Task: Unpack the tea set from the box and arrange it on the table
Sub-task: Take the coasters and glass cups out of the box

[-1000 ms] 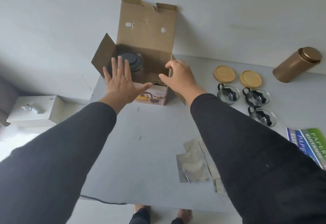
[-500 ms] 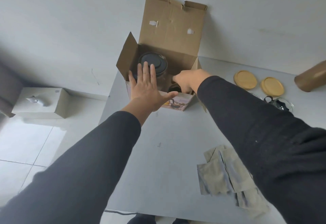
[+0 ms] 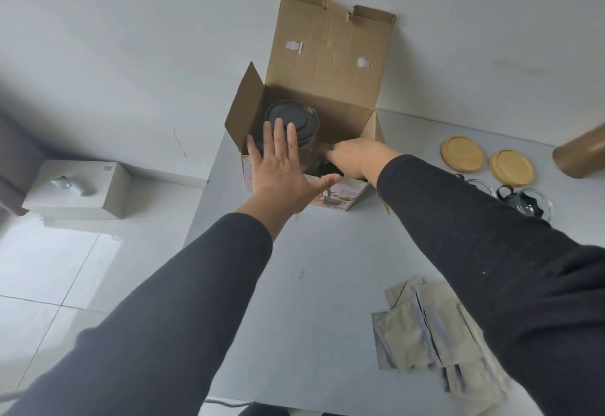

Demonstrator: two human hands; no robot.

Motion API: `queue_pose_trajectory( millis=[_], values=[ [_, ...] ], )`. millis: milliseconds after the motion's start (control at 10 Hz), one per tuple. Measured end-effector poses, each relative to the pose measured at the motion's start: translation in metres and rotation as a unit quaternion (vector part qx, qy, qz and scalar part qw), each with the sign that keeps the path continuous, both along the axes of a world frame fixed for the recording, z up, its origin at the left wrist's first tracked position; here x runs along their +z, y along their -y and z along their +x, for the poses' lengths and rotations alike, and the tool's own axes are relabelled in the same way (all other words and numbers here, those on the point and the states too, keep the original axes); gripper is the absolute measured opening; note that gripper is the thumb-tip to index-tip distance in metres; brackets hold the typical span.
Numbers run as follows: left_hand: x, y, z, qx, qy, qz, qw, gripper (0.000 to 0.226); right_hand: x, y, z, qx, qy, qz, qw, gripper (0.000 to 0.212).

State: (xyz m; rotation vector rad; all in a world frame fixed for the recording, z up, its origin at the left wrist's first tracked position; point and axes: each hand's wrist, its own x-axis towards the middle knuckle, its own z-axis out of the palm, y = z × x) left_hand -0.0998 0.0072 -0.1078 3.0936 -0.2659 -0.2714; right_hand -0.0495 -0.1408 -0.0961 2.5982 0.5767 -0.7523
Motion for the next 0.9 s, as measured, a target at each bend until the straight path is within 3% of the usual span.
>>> queue_pose_trajectory(
  millis=[200, 400, 500, 700, 900],
  values=[
    [0.001, 0.002, -0.001, 0.003, -0.004, 0.007, 1.0, 0.117, -0.002, 0.001, -0.004, -0.021, 0.028, 0.048, 0.998, 0.039],
    [0.001, 0.004, -0.003, 0.002, 0.0, 0.003, 1.0, 0.117, 0.018, 0.011, -0.01, -0.056, 0.031, 0.137, 0.988, 0.069],
    [0.001, 0.004, -0.002, 0.002, 0.0, 0.004, 1.0, 0.117, 0.03, 0.018, -0.01, -0.077, 0.039, 0.179, 0.98, 0.07],
    [0.004, 0.006, -0.006, 0.001, 0.0, -0.001, 1.0, 0.118, 0.048, 0.037, -0.027, -0.148, 0.116, 0.315, 0.93, 0.076],
    [0.006, 0.006, -0.008, 0.014, 0.003, -0.009, 1.0, 0.118, 0.058, 0.051, -0.058, -0.23, 0.237, 0.408, 0.851, 0.079]
  ],
)
